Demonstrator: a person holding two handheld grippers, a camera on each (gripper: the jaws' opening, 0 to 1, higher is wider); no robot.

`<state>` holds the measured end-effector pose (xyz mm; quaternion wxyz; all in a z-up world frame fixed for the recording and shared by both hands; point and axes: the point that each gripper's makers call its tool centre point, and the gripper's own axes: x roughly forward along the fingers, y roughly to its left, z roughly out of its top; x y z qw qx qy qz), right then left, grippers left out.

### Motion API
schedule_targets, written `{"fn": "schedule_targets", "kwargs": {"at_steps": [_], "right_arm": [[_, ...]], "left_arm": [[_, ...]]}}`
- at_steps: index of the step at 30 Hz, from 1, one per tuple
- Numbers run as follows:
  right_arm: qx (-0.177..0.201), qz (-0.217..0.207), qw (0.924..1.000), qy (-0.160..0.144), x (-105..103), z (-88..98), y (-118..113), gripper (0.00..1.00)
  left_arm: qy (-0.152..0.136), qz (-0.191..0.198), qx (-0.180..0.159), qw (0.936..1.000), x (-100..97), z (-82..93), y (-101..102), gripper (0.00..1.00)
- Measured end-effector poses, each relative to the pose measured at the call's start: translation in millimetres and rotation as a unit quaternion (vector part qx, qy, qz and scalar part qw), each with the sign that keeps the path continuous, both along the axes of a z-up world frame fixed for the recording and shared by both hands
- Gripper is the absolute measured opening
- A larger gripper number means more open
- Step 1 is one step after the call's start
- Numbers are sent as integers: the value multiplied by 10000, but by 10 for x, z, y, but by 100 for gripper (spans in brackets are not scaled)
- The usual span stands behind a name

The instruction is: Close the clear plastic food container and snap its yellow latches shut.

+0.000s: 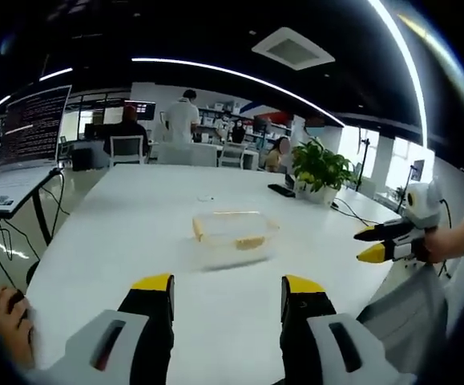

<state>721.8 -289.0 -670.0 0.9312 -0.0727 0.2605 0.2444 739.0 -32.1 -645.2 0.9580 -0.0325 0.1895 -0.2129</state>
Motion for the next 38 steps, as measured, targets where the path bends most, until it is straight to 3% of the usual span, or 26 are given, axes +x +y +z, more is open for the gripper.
{"fn": "schedule_targets", "kwargs": {"at_steps": [5, 7, 12, 38], "right_arm": [[30, -36, 10000, 18, -1, -50, -12, 45], [87, -118, 9998, 144, 4, -92, -38, 45], [102, -226, 9996, 93, 10, -77, -78, 45], [-399, 403, 9982, 174, -157, -189, 113, 45]], "left_arm": [[-48, -155, 151, 9998, -24, -15, -62, 48], [-68, -145, 158, 9997, -23, -11, -53, 48], [-80, -85, 117, 9999, -18, -8, -29, 48], [-17, -330, 370, 9988, -123, -73, -116, 46]]}}
